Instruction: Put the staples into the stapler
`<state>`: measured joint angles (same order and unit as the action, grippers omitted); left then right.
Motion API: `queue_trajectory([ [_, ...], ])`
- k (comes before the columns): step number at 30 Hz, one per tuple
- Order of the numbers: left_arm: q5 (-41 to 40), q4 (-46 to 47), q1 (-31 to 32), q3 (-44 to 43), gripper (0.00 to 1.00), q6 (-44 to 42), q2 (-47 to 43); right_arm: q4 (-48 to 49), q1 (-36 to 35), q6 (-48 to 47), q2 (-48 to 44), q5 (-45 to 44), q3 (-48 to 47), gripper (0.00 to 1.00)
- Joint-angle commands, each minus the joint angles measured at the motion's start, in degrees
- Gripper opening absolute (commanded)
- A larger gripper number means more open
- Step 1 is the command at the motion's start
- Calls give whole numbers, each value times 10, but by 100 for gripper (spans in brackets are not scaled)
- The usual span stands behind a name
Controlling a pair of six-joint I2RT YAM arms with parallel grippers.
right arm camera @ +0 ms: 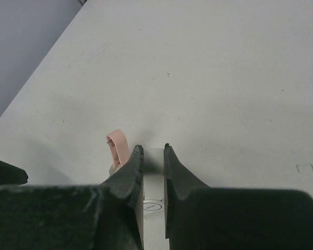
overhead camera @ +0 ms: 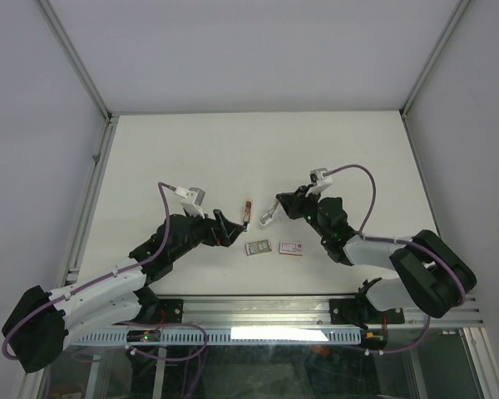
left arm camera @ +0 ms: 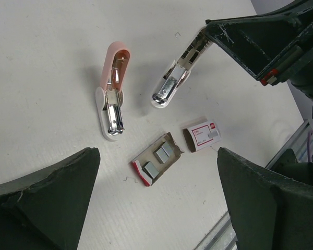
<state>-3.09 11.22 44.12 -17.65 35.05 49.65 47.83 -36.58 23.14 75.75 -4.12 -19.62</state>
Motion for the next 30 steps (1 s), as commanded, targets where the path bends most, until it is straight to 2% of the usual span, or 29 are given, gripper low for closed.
queue_trajectory([
  [1,-16,12,-8,-10,99,4,-4,132,6,13,31,41,5,0],
  [16,-18,6,-8,-9,99,2,-2,181,24,22,126,71,4,2],
  [18,-18,4,-9,-8,99,2,-1,185,27,23,133,71,5,5],
  [26,-17,3,-8,-9,99,5,2,190,35,24,143,70,8,31],
  [30,-16,6,-8,-9,99,6,2,190,36,25,140,70,10,40],
])
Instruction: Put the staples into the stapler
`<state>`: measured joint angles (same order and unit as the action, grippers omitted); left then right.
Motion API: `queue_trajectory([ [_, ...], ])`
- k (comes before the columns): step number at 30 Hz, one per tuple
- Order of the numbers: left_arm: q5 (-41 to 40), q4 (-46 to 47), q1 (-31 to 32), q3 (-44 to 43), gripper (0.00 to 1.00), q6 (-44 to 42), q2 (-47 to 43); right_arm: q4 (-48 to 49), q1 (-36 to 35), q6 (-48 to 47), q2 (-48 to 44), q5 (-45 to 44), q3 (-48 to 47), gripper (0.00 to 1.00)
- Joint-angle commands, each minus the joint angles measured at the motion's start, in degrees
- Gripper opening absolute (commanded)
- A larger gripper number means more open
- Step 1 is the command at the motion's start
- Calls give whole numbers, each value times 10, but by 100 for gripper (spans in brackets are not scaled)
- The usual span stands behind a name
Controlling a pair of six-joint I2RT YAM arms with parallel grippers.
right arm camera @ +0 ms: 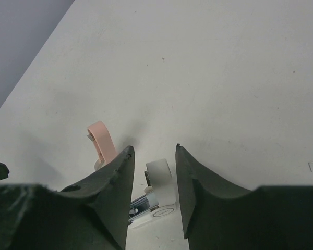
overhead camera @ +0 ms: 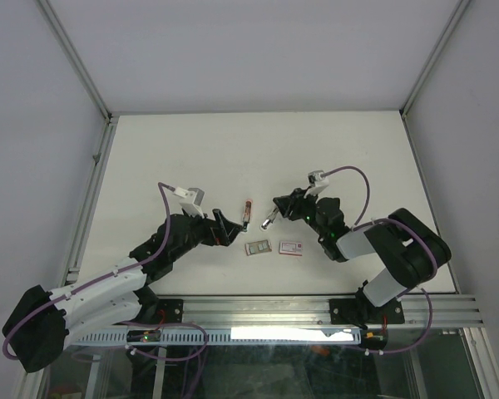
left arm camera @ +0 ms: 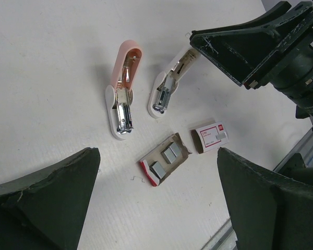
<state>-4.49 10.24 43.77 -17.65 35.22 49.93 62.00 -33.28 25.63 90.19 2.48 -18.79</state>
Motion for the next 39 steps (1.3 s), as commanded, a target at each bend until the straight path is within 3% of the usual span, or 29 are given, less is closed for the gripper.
queue_trajectory([
  [1,-1,16,-5,-9,99,5,-1,48,4,-1,-6,5,2,42],
  [10,8,34,-5,-16,99,28,32,-33,8,-25,-103,-23,10,60],
  [17,36,75,-5,-47,99,38,123,-340,8,-36,-244,-46,-54,61],
  [22,54,115,-11,-56,99,33,178,-485,3,8,-286,-35,-84,60],
  [32,108,170,-42,-76,99,19,280,-532,-58,53,-327,-36,-68,56],
  [39,148,185,-43,-103,99,8,353,-547,-76,61,-307,-40,-79,45],
])
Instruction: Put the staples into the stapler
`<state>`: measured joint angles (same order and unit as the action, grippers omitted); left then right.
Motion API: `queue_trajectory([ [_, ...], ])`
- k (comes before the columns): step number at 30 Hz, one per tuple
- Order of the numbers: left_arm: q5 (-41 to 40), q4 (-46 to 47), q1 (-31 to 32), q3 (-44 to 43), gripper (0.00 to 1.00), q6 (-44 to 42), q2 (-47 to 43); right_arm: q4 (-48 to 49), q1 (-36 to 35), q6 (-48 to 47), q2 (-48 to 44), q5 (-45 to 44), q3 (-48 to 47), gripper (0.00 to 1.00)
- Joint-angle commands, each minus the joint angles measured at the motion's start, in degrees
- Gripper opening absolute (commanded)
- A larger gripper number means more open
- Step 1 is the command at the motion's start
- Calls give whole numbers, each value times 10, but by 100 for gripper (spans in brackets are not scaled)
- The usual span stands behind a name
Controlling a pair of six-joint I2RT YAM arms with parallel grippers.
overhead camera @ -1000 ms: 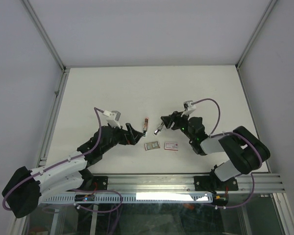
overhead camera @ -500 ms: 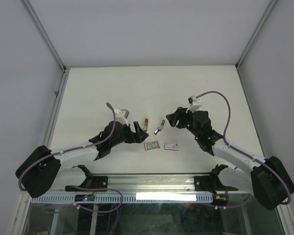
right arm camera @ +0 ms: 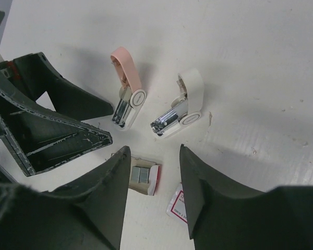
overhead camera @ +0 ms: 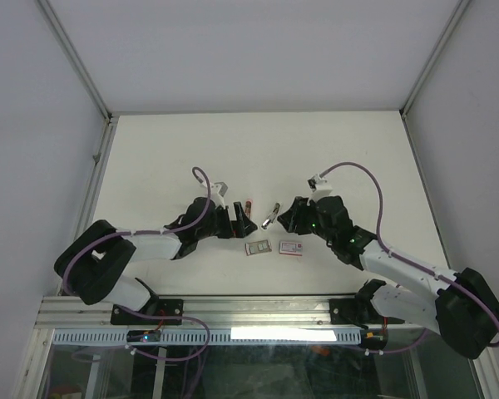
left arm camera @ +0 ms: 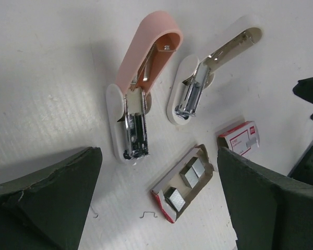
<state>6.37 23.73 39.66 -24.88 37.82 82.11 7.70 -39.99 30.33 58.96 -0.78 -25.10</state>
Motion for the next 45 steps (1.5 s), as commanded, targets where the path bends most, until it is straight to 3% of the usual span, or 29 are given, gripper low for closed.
queue_trajectory([
  [1,48,50,-1,-34,99,-19,40,-8,-13,14,9,-9,-19,43],
  [13,140,128,36,-61,99,-9,120,-68,-76,33,1,-56,-22,32],
  [20,22,52,27,-37,99,-36,10,-109,-132,35,40,-96,-56,29],
  [26,-58,-42,-45,-13,99,-63,-138,-146,-188,50,110,-152,-119,28],
  [33,-222,-50,-62,41,99,-109,-232,-167,-233,70,217,-195,-194,31],
  [45,-250,-64,-62,64,99,-110,-280,-232,-273,100,324,-243,-278,34],
])
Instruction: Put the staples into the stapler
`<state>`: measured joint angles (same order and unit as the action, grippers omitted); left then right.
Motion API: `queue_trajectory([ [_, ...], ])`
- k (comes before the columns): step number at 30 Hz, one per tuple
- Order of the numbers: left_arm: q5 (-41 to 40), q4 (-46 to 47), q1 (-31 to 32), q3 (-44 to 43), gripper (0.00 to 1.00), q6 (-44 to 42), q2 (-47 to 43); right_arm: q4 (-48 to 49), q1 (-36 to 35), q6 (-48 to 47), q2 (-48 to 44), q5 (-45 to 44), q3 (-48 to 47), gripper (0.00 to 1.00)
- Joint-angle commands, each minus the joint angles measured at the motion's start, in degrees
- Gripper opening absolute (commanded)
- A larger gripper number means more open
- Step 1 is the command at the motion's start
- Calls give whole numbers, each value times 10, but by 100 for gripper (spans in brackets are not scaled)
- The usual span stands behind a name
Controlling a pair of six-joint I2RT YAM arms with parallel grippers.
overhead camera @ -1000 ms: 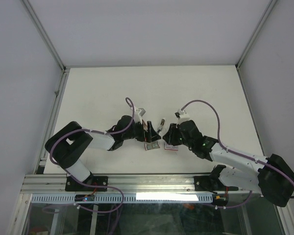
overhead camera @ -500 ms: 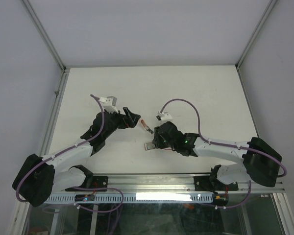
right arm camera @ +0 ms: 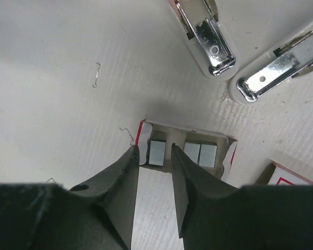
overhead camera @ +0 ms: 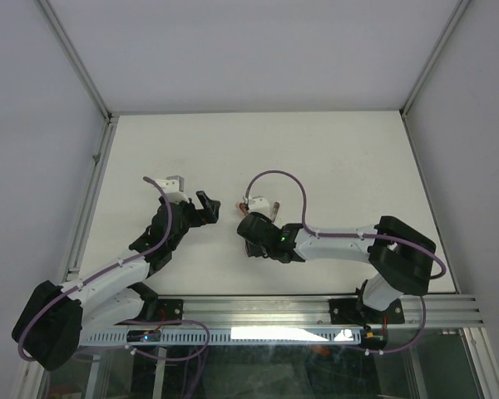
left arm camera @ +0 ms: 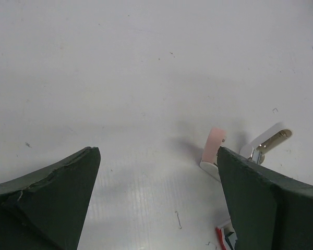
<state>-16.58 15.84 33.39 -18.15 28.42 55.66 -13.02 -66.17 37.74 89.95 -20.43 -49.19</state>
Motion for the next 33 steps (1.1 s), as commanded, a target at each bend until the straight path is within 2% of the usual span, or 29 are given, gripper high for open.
queue_trajectory([
  [1,-20,13,1,-3,99,-15,-17,-31,-13,29,19,-53,-42,34],
  [6,-18,11,1,-1,99,-14,-25,-55,-18,39,32,-76,-53,35],
  [18,-15,10,0,-1,99,-13,-24,-47,-22,33,54,-58,-64,34],
  [33,-12,10,1,-2,99,-13,-19,-44,-22,36,65,-55,-63,26],
])
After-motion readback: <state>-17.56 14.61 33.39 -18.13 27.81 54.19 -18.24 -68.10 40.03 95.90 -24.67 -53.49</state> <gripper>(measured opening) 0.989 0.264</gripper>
